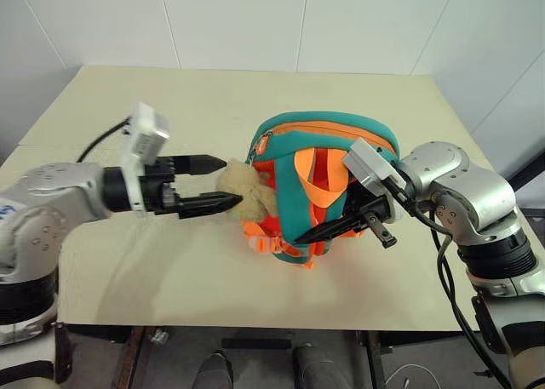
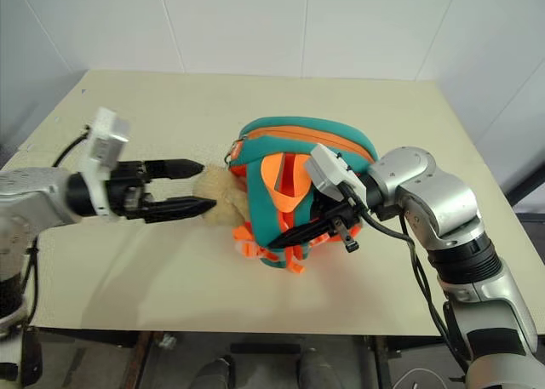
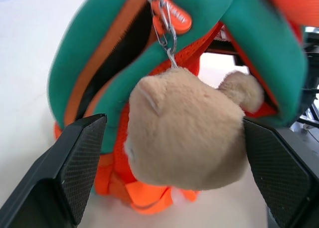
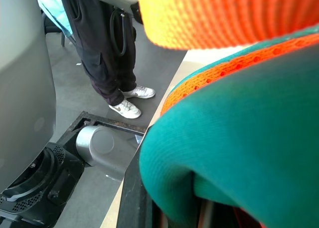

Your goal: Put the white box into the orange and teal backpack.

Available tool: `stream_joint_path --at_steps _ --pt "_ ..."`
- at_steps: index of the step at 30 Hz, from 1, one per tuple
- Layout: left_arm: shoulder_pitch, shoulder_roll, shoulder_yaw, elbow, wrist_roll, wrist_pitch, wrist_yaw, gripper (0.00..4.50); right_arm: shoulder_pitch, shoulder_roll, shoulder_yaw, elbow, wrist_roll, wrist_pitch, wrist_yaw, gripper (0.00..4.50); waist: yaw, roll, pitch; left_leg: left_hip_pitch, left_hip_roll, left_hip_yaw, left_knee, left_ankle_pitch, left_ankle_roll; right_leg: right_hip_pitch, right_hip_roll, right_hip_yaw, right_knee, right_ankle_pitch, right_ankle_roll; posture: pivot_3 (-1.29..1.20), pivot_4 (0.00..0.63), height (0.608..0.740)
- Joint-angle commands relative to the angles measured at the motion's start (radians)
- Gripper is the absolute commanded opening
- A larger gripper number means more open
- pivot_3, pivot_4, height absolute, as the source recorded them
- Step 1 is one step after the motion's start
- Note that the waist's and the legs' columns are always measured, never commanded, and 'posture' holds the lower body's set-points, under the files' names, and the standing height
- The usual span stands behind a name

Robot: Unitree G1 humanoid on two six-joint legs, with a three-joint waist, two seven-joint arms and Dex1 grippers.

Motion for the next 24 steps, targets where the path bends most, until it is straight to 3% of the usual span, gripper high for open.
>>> stream_joint_path --at_steps 1,13,17,24 --pt "-0.065 -0.027 -0.013 -0.004 -0.012 0.014 0.054 4.09 -0.022 0.007 -0.007 -0.013 0.009 -0.020 0.032 0.00 0.000 0.000 0.000 0.000 0.000 0.000 0.000 0.000 0.000 0.000 0.000 0.000 0.000 0.000 0.000 0.00 0.150 0.740" --pt "-0.182 0.106 0.123 0.047 -0.178 0.147 0.036 0.72 0.043 0.057 -0.098 -0.051 0.091 -0.030 -0.038 0.00 -0.001 -0.001 0.000 0.000 0.000 0.000 -0.003 0.000 0.000 0.000 0.000 0.000 -0.001 0.000 0.000 0.00 0.150 0.740" --pt "-0.161 0.166 0.147 0.110 -0.150 0.126 0.020 0.29 0.087 0.076 -0.129 -0.088 0.117 -0.021 -0.078 0.00 -0.001 0.000 0.000 0.000 0.000 0.000 -0.004 0.000 0.000 -0.001 0.000 0.000 -0.002 0.000 0.000 0.00 0.150 0.740" --pt "-0.125 0.266 0.110 0.286 -0.032 0.022 -0.067 0.28 0.146 0.064 -0.143 -0.163 0.171 0.025 -0.131 0.00 -0.003 0.000 0.001 0.000 0.000 0.000 -0.005 0.000 -0.001 -0.002 0.000 0.000 -0.002 -0.001 -0.001 0.00 0.150 0.740"
